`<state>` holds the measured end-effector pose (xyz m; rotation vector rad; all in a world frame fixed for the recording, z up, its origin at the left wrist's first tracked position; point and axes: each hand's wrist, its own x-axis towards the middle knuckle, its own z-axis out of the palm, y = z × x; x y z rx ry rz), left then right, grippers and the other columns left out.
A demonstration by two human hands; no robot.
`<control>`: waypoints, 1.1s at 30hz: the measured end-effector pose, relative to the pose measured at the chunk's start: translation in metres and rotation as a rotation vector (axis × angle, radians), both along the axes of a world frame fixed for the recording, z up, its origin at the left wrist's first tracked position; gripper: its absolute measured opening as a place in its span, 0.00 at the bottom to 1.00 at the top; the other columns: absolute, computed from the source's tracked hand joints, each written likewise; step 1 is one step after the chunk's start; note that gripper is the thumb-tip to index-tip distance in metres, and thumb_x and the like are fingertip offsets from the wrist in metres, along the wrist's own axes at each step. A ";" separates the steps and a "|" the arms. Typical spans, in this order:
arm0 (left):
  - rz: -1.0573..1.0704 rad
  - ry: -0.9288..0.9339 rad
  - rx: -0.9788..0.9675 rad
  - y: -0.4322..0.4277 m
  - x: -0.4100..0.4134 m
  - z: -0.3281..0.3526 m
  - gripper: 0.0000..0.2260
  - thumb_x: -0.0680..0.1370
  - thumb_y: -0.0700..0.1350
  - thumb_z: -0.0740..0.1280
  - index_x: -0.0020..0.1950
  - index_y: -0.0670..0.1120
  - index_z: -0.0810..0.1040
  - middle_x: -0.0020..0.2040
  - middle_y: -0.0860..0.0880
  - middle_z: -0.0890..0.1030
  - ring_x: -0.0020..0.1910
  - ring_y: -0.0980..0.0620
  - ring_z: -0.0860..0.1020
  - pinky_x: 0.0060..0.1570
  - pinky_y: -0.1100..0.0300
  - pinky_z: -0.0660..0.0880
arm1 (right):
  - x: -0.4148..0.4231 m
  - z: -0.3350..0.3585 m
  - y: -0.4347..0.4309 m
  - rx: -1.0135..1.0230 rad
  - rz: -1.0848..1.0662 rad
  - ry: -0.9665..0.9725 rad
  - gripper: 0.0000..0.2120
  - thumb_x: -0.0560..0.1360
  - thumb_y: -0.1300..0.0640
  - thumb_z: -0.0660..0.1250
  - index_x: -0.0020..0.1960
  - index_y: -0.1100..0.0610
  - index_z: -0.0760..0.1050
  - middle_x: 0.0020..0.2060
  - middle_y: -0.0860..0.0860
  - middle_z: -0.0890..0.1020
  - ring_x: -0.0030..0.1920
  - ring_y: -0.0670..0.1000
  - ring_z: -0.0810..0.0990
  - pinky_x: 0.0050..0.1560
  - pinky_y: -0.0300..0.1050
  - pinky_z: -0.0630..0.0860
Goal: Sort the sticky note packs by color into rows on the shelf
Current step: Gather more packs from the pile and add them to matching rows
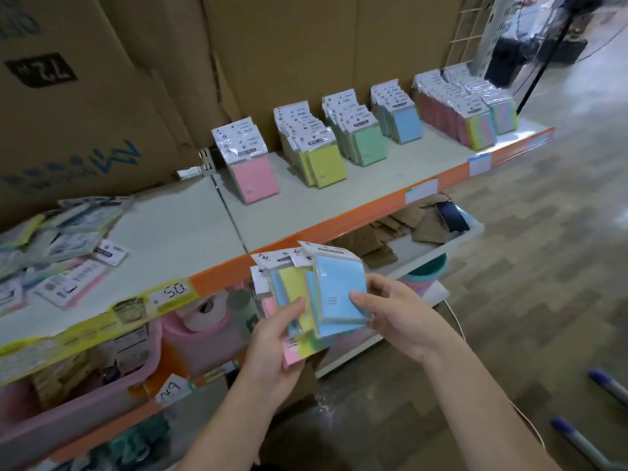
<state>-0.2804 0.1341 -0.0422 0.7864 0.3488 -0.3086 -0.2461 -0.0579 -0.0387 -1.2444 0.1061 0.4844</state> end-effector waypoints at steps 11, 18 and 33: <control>-0.166 -0.105 0.174 -0.069 0.088 0.000 0.26 0.67 0.41 0.74 0.64 0.44 0.78 0.58 0.42 0.84 0.57 0.40 0.82 0.53 0.42 0.81 | 0.082 -0.005 -0.071 -0.246 -0.192 -0.173 0.08 0.77 0.57 0.70 0.56 0.54 0.79 0.44 0.48 0.87 0.45 0.48 0.86 0.39 0.39 0.80; -0.201 -0.070 0.052 -0.107 0.174 0.001 0.25 0.62 0.36 0.76 0.58 0.41 0.78 0.46 0.42 0.86 0.42 0.44 0.86 0.35 0.53 0.82 | 0.156 0.017 -0.143 -0.326 -0.367 -0.171 0.15 0.71 0.51 0.72 0.56 0.54 0.79 0.42 0.47 0.86 0.39 0.45 0.82 0.35 0.38 0.75; -0.087 -0.160 0.143 -0.200 0.272 0.006 0.20 0.69 0.37 0.71 0.61 0.40 0.79 0.55 0.38 0.84 0.52 0.40 0.84 0.44 0.51 0.83 | 0.271 0.016 -0.202 -0.590 0.155 -0.323 0.04 0.79 0.52 0.67 0.47 0.47 0.80 0.32 0.38 0.79 0.32 0.39 0.73 0.34 0.31 0.68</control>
